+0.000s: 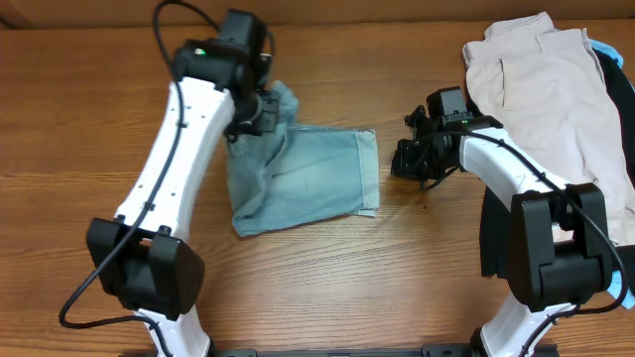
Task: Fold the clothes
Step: 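Fold the left half over onto the right half with the left gripper, then grasp the folded shorts with the left gripper and lift them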
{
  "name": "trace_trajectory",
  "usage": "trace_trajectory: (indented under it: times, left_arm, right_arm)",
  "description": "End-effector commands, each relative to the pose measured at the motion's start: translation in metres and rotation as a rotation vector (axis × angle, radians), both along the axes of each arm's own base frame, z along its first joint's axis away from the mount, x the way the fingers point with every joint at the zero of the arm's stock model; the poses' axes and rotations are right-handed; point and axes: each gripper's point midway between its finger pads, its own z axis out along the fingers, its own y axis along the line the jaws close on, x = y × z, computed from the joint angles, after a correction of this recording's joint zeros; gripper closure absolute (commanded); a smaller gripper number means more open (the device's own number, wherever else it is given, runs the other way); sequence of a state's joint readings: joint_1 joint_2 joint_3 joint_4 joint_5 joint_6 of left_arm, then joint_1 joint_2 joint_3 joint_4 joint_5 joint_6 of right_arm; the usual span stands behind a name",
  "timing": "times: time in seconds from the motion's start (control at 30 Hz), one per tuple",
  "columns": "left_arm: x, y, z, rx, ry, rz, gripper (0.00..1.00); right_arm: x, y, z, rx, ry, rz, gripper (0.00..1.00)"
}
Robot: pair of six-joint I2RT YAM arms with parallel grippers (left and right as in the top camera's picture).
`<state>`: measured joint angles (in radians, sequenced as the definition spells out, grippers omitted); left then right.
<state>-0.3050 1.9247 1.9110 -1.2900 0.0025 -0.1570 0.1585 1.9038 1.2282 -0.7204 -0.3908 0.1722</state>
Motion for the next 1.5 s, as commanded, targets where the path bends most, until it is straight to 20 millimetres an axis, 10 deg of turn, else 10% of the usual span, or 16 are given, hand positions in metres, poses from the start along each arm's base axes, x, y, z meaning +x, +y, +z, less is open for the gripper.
trace_trajectory:
  times: [0.0, 0.27, 0.43, 0.7, 0.9, 1.3, 1.4, 1.47]
  left_arm:
    - [-0.006, -0.032, -0.007, -0.024, 0.011, -0.033, 0.87]
    - [-0.013, -0.117, -0.06, -0.12, 0.096, -0.163, 0.81]
    - [-0.021, -0.161, -0.072, -0.205, 0.104, -0.247, 0.0]
    - [-0.025, -0.161, -0.066, -0.176, 0.1, -0.279, 0.0]
    - [-0.025, -0.116, -0.067, 0.058, 0.096, -0.224, 0.0]
    - [-0.008, -0.09, -0.01, 0.125, 0.008, -0.162, 0.0]
    - [-0.006, -0.075, -0.024, 0.145, 0.048, -0.116, 0.17]
    - [-0.006, -0.067, -0.037, 0.155, 0.074, -0.078, 0.5]
  right_arm:
    - [0.012, 0.005, 0.027, 0.039, -0.062, -0.008, 0.96]
    - [0.021, 0.0, 0.061, 0.076, -0.101, -0.026, 0.96]
    - [0.033, -0.022, 0.091, 0.079, -0.154, -0.081, 0.96]
    - [0.036, -0.063, 0.113, 0.074, -0.195, -0.18, 0.96]
    - [0.034, -0.088, 0.113, 0.065, -0.182, -0.239, 0.96]
    - [0.036, -0.09, 0.113, 0.06, -0.189, -0.242, 0.94]
    - [0.036, -0.092, 0.112, 0.046, -0.19, -0.247, 0.91]
    - [0.035, -0.092, 0.112, 0.044, -0.187, -0.248, 0.91]
